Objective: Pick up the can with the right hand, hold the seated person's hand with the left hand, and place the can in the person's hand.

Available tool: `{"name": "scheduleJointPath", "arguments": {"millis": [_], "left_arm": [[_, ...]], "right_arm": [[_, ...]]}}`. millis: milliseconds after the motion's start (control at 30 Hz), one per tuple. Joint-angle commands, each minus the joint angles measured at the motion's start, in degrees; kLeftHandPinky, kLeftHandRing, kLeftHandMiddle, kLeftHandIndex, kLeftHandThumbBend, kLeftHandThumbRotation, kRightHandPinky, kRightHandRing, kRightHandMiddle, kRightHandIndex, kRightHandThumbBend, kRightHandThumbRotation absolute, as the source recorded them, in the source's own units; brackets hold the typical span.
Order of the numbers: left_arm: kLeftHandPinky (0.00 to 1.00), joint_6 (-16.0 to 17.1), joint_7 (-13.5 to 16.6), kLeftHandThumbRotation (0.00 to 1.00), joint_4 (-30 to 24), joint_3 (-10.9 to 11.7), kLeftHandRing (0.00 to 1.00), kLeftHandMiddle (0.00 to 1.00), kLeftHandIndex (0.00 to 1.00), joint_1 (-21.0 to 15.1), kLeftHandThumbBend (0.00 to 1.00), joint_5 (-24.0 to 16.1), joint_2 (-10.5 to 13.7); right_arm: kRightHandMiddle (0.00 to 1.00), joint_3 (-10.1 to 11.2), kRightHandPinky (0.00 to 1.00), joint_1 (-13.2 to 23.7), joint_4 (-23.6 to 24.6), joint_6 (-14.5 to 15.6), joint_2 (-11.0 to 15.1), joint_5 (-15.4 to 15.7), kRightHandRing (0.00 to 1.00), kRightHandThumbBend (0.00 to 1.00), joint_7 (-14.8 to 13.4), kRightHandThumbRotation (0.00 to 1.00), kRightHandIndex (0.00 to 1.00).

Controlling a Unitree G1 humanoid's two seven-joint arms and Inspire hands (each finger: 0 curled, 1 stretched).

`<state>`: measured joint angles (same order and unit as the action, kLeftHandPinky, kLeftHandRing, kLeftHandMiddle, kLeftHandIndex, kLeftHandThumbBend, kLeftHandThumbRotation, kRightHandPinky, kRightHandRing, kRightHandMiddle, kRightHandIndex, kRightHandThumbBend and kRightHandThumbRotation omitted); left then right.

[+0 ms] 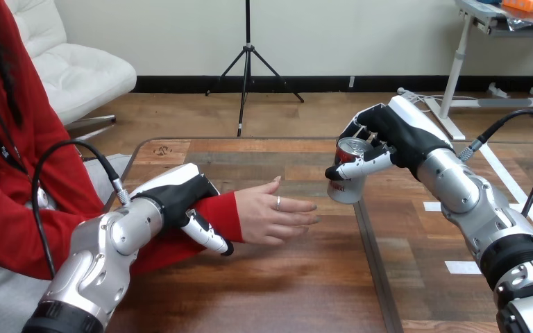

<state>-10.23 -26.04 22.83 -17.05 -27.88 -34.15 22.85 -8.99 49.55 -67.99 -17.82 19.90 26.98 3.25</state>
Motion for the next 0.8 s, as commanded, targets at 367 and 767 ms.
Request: {"name": "scheduleJointPath", "arguments": {"millis": [367, 767], "left_arm": [[0.14, 9.69, 9.19, 0.0, -10.16, 7.05, 0.2, 0.27, 0.31, -30.07, 0.62, 6.34, -5.2], [0.15, 9.98, 9.55, 0.0, -9.97, 6.96, 0.2, 0.28, 0.31, -30.34, 0.63, 6.44, -5.99]], "right_arm": [[0.4, -0.14, 0.29, 23.12, 8.15, -0.96, -3.63, -1.06, 0.34, 0.68, -2.0, 0.0, 0.45], [0.42, -0.15, 0.32, 23.79, 8.69, -0.66, -4.9, -1.41, 0.37, 0.73, -0.99, 0.0, 0.44]]}}
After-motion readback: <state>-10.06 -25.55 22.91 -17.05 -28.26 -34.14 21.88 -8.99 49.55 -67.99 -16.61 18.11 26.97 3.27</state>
